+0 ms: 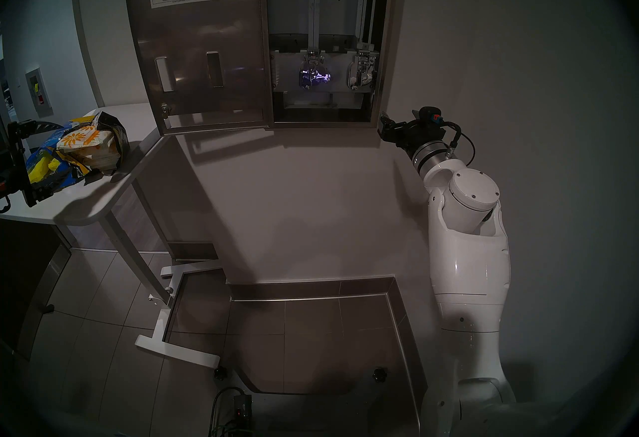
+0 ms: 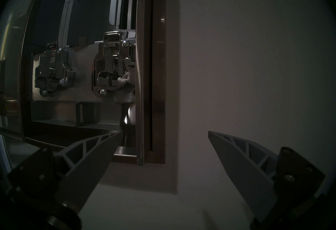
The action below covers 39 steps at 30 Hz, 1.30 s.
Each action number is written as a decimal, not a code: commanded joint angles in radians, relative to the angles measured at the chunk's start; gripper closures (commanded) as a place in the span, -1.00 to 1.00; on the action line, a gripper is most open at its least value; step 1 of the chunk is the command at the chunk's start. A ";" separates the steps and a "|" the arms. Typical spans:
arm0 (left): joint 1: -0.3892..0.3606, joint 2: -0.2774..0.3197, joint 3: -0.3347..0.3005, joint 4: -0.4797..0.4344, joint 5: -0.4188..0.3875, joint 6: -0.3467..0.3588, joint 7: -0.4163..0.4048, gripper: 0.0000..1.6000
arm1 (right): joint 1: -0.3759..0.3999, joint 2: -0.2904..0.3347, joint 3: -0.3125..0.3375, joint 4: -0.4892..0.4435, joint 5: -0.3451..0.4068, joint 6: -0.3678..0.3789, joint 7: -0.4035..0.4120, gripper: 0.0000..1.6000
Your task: Open the dispenser door, put the pads inside, close the door
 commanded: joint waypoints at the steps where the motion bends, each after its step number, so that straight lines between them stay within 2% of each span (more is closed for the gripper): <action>1: -0.016 -0.007 0.010 -0.005 0.025 -0.023 0.024 -1.00 | 0.027 0.004 0.000 -0.034 -0.002 -0.009 -0.002 -1.00; 5: -0.028 -0.012 0.030 0.001 0.065 -0.045 0.052 -1.00 | 0.027 0.005 -0.001 -0.033 -0.001 -0.009 -0.003 -1.00; 17: -0.103 0.017 0.081 0.049 0.150 -0.049 0.124 -1.00 | 0.026 0.007 -0.002 -0.033 0.002 -0.010 -0.005 -1.00; 28: -0.130 0.004 0.096 0.028 0.181 -0.053 0.159 -1.00 | 0.026 0.010 -0.004 -0.033 0.004 -0.010 -0.007 -1.00; 39: -0.142 -0.011 0.089 0.025 0.247 -0.057 0.178 -1.00 | 0.026 0.012 -0.005 -0.033 0.007 -0.010 -0.010 -1.00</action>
